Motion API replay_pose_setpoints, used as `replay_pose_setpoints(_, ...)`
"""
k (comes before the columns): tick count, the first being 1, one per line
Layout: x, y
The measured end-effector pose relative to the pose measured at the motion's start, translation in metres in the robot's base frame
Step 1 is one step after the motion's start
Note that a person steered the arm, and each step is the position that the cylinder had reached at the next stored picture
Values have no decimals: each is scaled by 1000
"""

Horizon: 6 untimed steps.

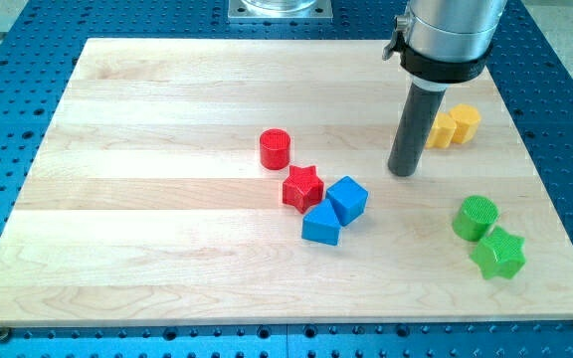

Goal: Push the red star towards the top left of the blue cube

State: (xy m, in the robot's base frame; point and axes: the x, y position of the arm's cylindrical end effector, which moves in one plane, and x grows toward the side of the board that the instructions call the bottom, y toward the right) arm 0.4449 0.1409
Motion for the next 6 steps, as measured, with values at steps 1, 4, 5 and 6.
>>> replay_pose_setpoints(1,0,-28)
replay_pose_setpoints(4,24,-54)
replay_pose_setpoints(5,57,-110)
replay_pose_setpoints(6,74,-175)
